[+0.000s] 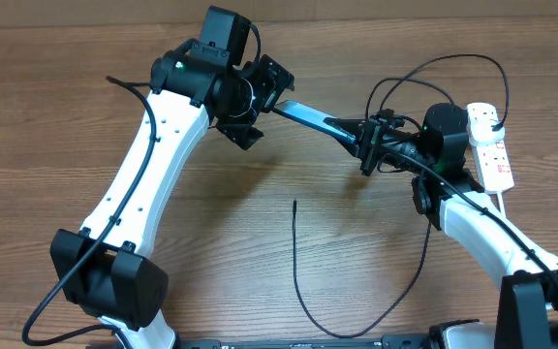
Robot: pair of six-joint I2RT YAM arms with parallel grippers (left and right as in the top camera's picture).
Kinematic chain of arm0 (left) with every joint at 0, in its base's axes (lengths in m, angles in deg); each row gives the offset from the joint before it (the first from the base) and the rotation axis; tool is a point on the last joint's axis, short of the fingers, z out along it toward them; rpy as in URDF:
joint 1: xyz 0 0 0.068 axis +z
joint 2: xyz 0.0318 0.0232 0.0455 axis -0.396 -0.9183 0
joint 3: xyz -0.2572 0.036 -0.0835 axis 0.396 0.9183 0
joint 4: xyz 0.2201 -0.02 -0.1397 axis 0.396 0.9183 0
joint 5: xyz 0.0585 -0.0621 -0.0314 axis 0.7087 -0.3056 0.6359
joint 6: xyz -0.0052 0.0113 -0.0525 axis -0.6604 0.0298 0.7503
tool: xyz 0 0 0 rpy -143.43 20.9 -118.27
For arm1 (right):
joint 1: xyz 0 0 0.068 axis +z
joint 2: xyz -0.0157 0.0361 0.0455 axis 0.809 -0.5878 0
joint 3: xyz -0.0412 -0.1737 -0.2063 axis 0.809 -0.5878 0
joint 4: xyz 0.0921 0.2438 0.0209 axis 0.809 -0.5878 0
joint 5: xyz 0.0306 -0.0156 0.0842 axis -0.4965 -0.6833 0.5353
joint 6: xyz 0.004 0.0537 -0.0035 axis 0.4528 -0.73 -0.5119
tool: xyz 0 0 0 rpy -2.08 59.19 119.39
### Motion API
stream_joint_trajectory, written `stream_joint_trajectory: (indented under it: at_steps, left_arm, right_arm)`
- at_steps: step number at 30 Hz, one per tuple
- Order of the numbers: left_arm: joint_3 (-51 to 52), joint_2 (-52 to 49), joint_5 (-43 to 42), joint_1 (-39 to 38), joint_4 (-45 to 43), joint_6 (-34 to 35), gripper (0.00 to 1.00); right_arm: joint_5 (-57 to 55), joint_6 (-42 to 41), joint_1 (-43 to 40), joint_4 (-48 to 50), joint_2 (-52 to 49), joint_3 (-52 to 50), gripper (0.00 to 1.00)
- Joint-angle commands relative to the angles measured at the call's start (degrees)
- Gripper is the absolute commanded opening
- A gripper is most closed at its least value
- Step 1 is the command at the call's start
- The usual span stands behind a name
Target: Plug charger to phone and switch on socket
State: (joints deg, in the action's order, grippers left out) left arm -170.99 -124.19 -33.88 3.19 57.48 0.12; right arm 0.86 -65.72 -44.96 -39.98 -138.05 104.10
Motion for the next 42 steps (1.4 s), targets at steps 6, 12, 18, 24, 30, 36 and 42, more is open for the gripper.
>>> stream_joint_trajectory:
  at_steps: [6, 12, 18, 24, 30, 36, 42]
  left_arm:
    - [-0.7, 0.0, -0.2, -2.5, -1.6, 7.7, 1.00]
    - [-0.7, -0.7, -0.2, -4.7, -2.6, 9.9, 1.00]
    - [-0.7, -3.3, -0.6, -5.1, -2.6, 10.1, 0.96]
    - [-0.7, -5.7, -3.0, -5.1, -2.6, 10.1, 0.94]
    - [-0.7, -6.2, -3.1, -5.0, -4.2, 9.9, 0.91]
    - [-0.7, -6.2, -3.2, -5.0, -5.2, 9.8, 0.89]
    - [-0.7, -6.2, -3.2, -4.9, -7.1, 9.8, 0.90]
  right_arm:
    - [0.5, -7.9, 1.3, 2.2, 0.2, 0.9, 0.04]
    - [-0.2, -7.9, 2.3, 2.2, 0.2, 0.9, 0.04]
    - [0.2, -7.9, 2.3, 2.3, 0.2, 0.9, 0.04]
    - [0.2, -7.9, 2.3, 2.4, 0.2, 0.9, 0.04]
    - [0.1, -7.9, 2.2, 2.4, 0.2, 0.9, 0.04]
    - [-2.6, -7.9, 2.1, 2.4, 0.2, 0.9, 0.04]
    - [-7.5, -7.9, 2.1, 2.4, 0.2, 0.9, 0.04]
